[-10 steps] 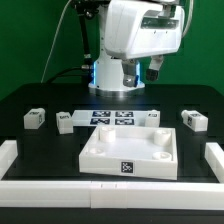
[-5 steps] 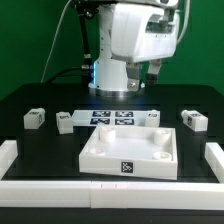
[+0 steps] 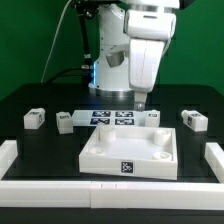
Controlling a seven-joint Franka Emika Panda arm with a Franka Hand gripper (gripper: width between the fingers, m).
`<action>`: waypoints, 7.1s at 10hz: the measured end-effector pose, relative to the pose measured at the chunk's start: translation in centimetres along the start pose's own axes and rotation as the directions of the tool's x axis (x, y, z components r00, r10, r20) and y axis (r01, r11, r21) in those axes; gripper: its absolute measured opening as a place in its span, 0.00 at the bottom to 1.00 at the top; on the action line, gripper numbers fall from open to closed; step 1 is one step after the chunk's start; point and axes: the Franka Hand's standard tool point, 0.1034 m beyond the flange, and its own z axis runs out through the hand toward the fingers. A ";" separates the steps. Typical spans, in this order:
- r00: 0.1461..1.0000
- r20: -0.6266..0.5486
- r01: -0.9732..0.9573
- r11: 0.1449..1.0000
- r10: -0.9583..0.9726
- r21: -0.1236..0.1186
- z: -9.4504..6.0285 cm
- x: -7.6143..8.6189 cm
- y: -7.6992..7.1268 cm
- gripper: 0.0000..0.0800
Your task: Assemble one leg
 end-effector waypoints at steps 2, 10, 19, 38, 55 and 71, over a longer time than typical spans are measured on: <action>1.000 0.000 0.000 1.000 0.000 0.001 0.0 0.0 0.0 0.81; 0.998 -0.068 0.002 1.000 -0.002 -0.004 6.7 0.7 -3.8 0.81; 0.997 -0.060 -0.056 0.998 0.056 -0.001 5.9 1.4 -3.8 0.81; 0.996 -0.060 -0.069 0.997 0.071 0.041 8.5 2.0 -6.0 0.07; 0.988 -0.059 0.145 0.989 -0.143 0.032 8.3 6.2 -1.2 0.70; 0.877 -0.057 -0.475 0.879 0.476 0.037 4.1 7.0 -4.1 0.81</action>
Offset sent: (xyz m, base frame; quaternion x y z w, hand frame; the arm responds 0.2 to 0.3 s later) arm -0.0355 0.0131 -0.0273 -0.0019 0.0752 -0.0075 0.9971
